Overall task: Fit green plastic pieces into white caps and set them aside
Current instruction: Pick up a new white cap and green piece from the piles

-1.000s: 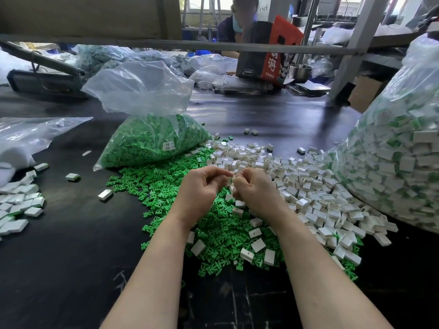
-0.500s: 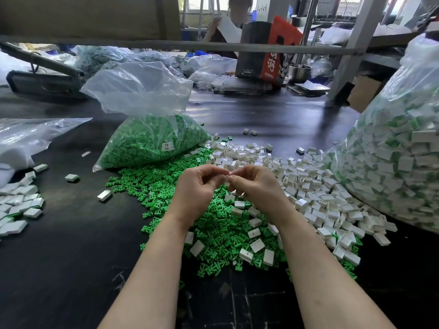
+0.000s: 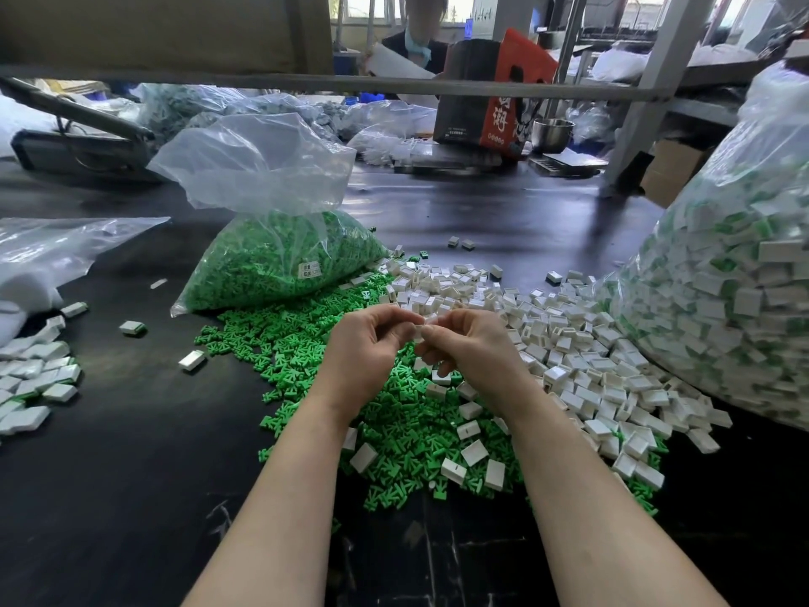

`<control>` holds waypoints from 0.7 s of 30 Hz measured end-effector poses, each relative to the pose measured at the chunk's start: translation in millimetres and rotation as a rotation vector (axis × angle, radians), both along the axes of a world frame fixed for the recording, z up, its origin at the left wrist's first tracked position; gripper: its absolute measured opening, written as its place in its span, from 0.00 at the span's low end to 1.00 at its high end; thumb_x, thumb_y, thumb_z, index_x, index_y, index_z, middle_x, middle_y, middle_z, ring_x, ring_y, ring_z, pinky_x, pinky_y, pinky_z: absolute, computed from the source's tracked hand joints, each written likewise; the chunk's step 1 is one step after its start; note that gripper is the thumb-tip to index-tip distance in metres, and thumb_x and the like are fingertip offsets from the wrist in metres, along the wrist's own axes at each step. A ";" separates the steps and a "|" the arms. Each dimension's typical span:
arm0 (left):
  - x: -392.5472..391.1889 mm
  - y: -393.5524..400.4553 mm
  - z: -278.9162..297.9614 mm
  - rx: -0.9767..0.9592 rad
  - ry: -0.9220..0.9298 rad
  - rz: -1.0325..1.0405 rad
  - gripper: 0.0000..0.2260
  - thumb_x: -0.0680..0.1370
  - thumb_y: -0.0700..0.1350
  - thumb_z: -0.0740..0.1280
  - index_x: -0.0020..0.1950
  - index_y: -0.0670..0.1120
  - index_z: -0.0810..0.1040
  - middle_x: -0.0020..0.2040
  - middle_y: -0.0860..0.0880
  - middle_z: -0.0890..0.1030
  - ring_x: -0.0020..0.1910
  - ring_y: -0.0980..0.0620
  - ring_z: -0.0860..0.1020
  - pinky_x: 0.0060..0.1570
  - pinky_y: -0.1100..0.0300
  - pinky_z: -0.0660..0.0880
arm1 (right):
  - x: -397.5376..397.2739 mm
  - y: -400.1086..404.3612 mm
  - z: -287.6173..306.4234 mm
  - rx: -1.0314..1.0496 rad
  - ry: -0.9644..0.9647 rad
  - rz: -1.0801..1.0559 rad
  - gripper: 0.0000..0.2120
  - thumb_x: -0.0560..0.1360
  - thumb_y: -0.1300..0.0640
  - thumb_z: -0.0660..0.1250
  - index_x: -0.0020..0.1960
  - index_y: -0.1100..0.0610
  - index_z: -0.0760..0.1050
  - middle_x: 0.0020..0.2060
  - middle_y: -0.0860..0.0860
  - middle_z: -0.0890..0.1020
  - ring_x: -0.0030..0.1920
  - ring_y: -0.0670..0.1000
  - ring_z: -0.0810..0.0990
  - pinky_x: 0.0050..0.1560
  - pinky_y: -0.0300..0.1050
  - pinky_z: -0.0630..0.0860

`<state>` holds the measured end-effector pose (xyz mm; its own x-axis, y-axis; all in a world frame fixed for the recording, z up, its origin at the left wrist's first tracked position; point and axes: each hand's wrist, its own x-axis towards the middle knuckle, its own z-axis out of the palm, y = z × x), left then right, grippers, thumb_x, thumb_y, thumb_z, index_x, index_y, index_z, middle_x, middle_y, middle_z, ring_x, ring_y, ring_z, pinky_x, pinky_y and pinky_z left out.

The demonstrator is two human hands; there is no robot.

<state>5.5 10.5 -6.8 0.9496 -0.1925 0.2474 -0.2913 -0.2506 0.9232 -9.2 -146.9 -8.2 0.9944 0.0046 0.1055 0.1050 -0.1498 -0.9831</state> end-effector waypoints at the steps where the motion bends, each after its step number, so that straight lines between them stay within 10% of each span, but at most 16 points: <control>1: 0.2 0.0 -0.4 0.005 0.000 -0.001 0.09 0.78 0.37 0.68 0.47 0.50 0.84 0.43 0.50 0.85 0.47 0.50 0.83 0.54 0.49 0.80 | 0.1 0.8 -0.4 0.000 0.001 0.002 0.03 0.77 0.64 0.68 0.47 0.63 0.79 0.35 0.54 0.84 0.33 0.49 0.82 0.31 0.39 0.77; 12: 0.8 11.6 3.9 0.009 0.002 0.085 0.07 0.77 0.38 0.70 0.47 0.50 0.84 0.41 0.54 0.85 0.42 0.53 0.83 0.46 0.60 0.80 | -0.8 7.5 2.4 -0.199 -0.088 -0.032 0.04 0.77 0.61 0.70 0.50 0.62 0.79 0.37 0.54 0.84 0.33 0.46 0.81 0.33 0.36 0.76; 17: 13.9 69.5 -4.3 0.036 0.007 0.646 0.03 0.77 0.44 0.71 0.49 0.50 0.83 0.42 0.52 0.84 0.33 0.55 0.78 0.32 0.63 0.75 | 4.3 1.4 -0.3 -0.438 -0.157 -0.287 0.02 0.77 0.58 0.70 0.47 0.56 0.79 0.36 0.47 0.80 0.36 0.46 0.80 0.38 0.38 0.78; 21: 21.0 118.6 -15.5 0.012 0.122 0.999 0.04 0.76 0.46 0.70 0.48 0.48 0.83 0.46 0.43 0.84 0.47 0.41 0.81 0.52 0.49 0.77 | 4.0 -13.5 -2.5 -0.549 -0.111 -0.505 0.02 0.77 0.57 0.69 0.48 0.54 0.79 0.36 0.45 0.79 0.36 0.44 0.78 0.31 0.29 0.66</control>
